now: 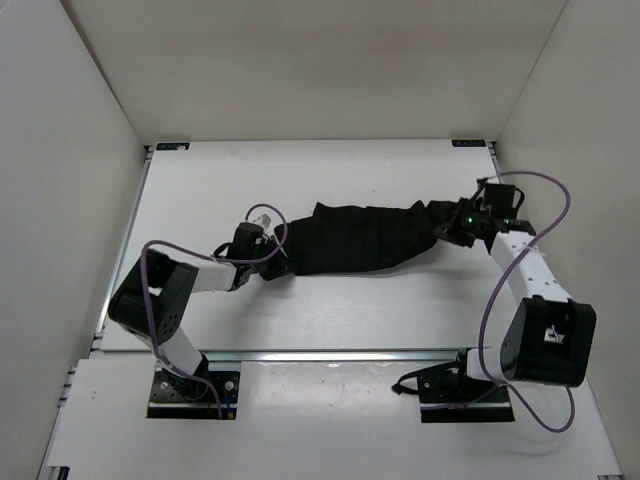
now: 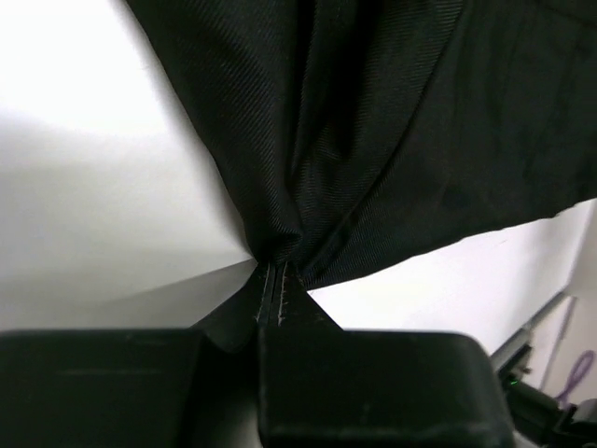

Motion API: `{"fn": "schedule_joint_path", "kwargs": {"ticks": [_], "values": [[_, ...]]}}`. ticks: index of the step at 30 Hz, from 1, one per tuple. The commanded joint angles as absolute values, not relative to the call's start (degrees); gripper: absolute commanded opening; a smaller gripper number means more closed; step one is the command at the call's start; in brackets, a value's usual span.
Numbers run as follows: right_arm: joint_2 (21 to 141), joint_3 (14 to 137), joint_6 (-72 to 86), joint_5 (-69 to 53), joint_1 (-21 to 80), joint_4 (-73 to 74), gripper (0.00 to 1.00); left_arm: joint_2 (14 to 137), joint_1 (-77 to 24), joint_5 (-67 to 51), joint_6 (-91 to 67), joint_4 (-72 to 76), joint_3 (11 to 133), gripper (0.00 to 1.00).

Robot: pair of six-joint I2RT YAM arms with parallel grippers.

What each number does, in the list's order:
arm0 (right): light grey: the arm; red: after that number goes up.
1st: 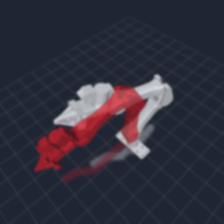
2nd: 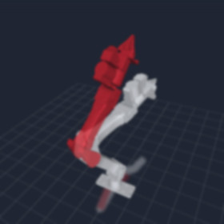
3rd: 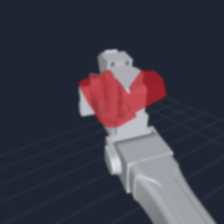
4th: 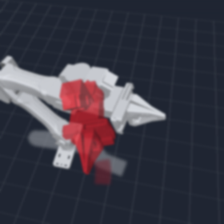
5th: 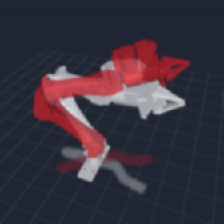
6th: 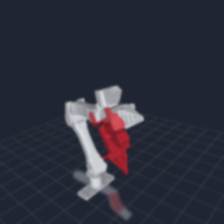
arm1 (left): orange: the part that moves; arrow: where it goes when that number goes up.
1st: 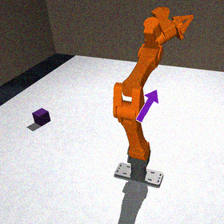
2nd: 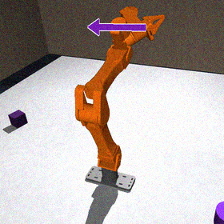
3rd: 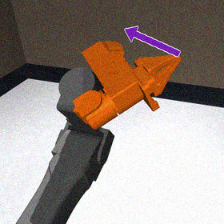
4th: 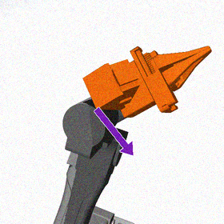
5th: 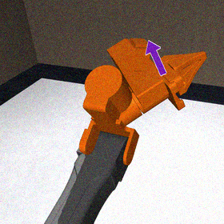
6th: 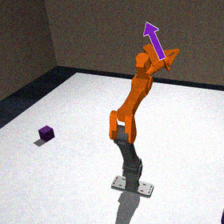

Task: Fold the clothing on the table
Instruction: Fold the skirt

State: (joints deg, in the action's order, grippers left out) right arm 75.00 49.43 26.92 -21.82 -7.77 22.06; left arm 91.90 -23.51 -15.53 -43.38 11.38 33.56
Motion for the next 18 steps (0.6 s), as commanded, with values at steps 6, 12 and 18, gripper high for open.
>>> {"fn": "schedule_joint_path", "kwargs": {"ticks": [6,12,18], "values": [[84.62,71.97,16.43,-18.89,6.57,32.79,0.01,98.7,-24.96,-16.08,-47.11,19.51,36.3,0.0],[93.41,81.2,21.53,-18.46,21.96,28.39,0.0,98.79,-24.61,-16.7,-47.37,20.3,35.95,0.0],[102.99,85.69,24.25,-20.74,32.86,24.89,0.0,98.18,-23.99,-17.67,-47.64,21.97,34.72,0.0]]}}
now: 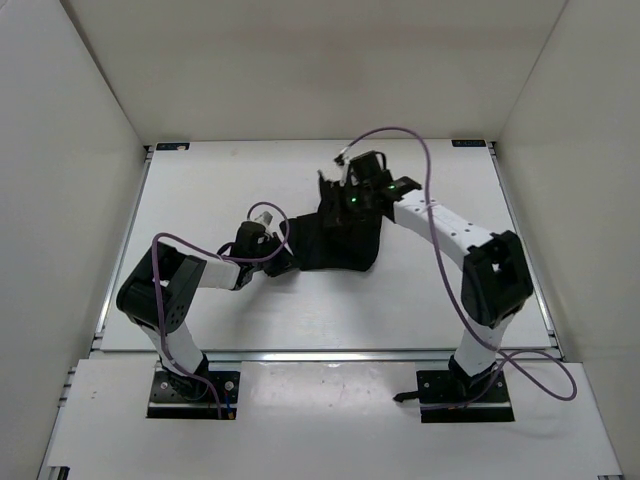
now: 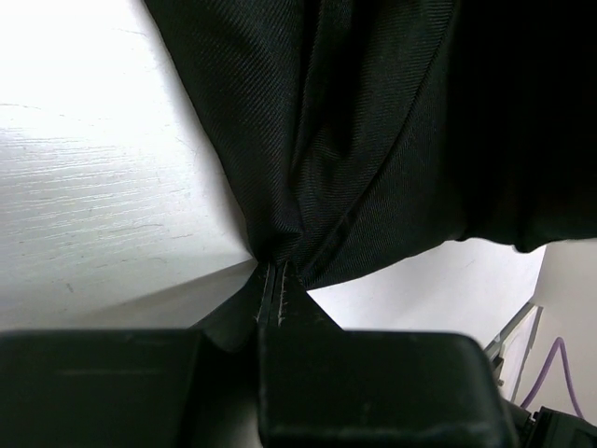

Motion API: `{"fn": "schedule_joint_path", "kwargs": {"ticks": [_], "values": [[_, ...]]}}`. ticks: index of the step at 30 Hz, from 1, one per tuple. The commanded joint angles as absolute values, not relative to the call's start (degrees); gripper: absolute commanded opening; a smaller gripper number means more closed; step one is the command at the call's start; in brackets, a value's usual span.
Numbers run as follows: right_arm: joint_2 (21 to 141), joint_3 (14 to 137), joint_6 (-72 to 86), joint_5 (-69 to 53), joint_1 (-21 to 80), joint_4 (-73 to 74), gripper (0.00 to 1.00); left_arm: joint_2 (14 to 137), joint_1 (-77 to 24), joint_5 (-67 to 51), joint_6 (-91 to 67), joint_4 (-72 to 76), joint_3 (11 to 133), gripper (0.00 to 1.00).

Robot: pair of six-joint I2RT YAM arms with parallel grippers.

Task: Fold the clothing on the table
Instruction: Fold the skirt

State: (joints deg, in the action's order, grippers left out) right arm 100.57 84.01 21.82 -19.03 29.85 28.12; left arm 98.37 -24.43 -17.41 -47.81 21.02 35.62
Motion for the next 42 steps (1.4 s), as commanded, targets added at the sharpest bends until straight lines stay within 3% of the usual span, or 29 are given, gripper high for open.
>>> {"fn": "schedule_joint_path", "kwargs": {"ticks": [1,12,13,15,16,17,22,24,25,33,42], "values": [[104.75,85.52,24.61,-22.05,33.48,24.7,0.0,97.91,-23.65,-17.58,-47.9,22.06,34.63,0.0],[119.27,89.99,22.68,-32.78,37.97,23.02,0.01,94.32,-22.41,-19.77,-48.25,23.02,30.68,0.0],[119.62,90.26,22.33,-33.31,38.14,22.42,0.13,94.05,-22.33,-20.38,-48.43,22.77,30.41,0.0],[117.26,89.91,21.8,-34.62,38.41,20.92,0.32,92.47,-21.01,-22.14,-49.3,23.03,29.71,0.18],[116.03,88.87,21.62,-35.06,38.5,19.0,0.37,90.72,-20.74,-23.28,-49.74,22.59,29.27,0.42],[113.32,87.81,21.8,-35.42,38.24,16.46,0.39,88.7,-19.7,-23.81,-50.09,21.54,28.92,0.58],[94.71,76.59,23.2,-36.04,36.22,3.38,0.49,77.03,-16.97,-24.09,-49.75,15.39,25.94,0.7],[87.92,69.99,24.08,-34.72,34.03,-2.43,0.51,71.13,-15.56,-25.57,-50.01,12.67,23.66,0.85],[83.98,68.83,24.78,-32.89,33.32,-2.63,0.52,69.54,-14.69,-26.27,-49.75,12.05,23.47,0.98],[67.69,54.95,26.19,-32.96,15.4,2.61,0.52,58.63,-9.84,-34.1,-42.02,-3.65,26.18,0.99],[62.4,48.43,23.99,-32.61,10.98,5.72,0.54,53.27,-12.22,-32.61,-38.85,-7.46,26.8,0.98]]}}
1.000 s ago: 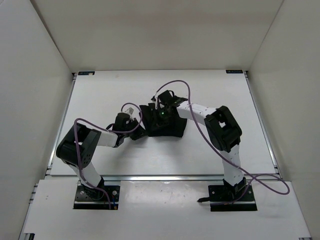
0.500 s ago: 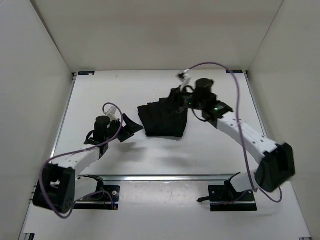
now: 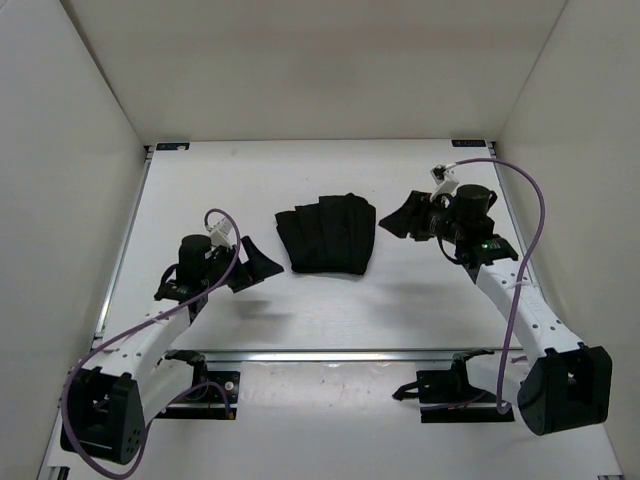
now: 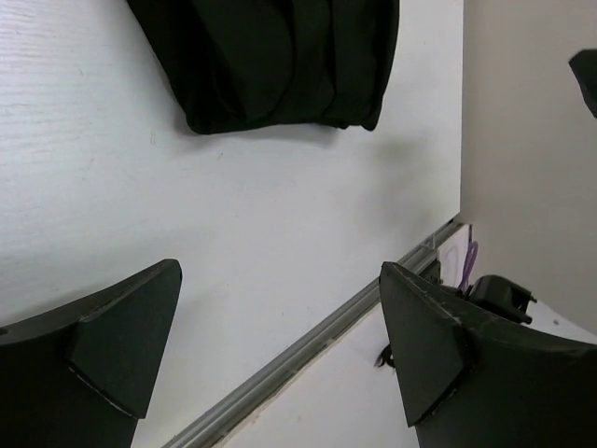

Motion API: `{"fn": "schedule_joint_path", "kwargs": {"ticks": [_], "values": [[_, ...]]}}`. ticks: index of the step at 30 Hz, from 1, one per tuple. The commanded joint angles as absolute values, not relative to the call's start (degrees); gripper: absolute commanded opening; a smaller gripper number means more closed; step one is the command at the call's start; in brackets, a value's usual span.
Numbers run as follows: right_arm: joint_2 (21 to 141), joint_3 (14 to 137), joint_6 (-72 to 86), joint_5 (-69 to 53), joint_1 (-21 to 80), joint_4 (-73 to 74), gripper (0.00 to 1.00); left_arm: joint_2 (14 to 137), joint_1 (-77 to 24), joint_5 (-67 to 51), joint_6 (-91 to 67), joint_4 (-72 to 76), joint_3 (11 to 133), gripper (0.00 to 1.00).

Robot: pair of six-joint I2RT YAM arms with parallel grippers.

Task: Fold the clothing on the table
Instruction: Fold the skirt

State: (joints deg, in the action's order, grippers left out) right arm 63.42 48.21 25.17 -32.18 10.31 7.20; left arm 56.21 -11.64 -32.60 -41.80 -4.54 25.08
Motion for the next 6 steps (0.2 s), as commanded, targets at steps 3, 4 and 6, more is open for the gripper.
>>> {"fn": "schedule_joint_path", "kwargs": {"ticks": [3,4,6], "values": [[63.36,48.08,23.56,-32.26,12.39,5.37,0.55,53.44,-10.9,-34.19,-36.83,-10.19,28.03,0.98],[64.07,48.42,23.73,-31.99,12.91,5.01,0.55,54.31,-10.72,-33.67,-35.17,-12.81,28.82,0.99],[68.09,50.35,22.33,-30.16,14.49,6.15,0.56,54.93,-10.73,-32.79,-33.84,-14.67,30.41,0.99]]}}
